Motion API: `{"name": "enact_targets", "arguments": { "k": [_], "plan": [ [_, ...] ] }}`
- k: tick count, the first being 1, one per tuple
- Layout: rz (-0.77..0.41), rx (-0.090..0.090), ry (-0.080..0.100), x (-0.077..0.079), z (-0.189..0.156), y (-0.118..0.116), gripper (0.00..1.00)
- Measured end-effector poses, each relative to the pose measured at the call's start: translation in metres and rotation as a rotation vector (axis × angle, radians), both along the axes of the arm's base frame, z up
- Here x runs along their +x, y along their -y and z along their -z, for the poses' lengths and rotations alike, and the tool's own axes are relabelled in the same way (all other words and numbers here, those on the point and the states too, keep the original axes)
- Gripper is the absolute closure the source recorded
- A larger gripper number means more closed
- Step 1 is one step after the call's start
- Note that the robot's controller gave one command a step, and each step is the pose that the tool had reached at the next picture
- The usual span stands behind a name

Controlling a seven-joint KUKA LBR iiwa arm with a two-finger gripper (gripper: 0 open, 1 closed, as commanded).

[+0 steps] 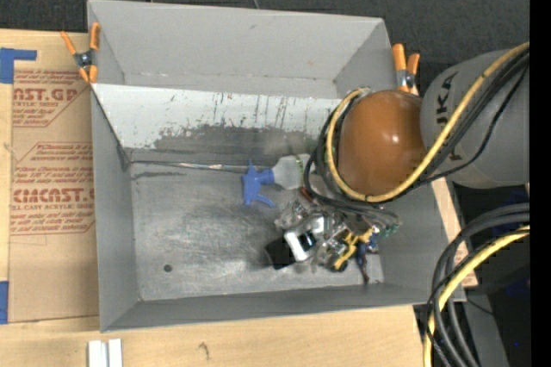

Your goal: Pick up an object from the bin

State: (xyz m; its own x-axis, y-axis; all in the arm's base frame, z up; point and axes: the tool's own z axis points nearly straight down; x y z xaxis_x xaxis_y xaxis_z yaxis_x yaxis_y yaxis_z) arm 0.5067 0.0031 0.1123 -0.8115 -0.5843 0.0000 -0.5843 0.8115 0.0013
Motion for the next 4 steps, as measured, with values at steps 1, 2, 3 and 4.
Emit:
{"name": "enact_targets", "arguments": {
  "k": [1, 2, 3, 4],
  "plan": [
    [0.000, 0.000, -0.009, -0.002, -0.007, 0.000, 1.00],
    [0.000, 0.000, -0.012, -0.003, -0.027, 0.000, 1.00],
    [0.000, 0.000, -0.003, -0.002, -0.043, 0.000, 1.00],
    [0.000, 0.000, -0.001, -0.002, -0.052, -0.001, 1.00]
  ]
}}
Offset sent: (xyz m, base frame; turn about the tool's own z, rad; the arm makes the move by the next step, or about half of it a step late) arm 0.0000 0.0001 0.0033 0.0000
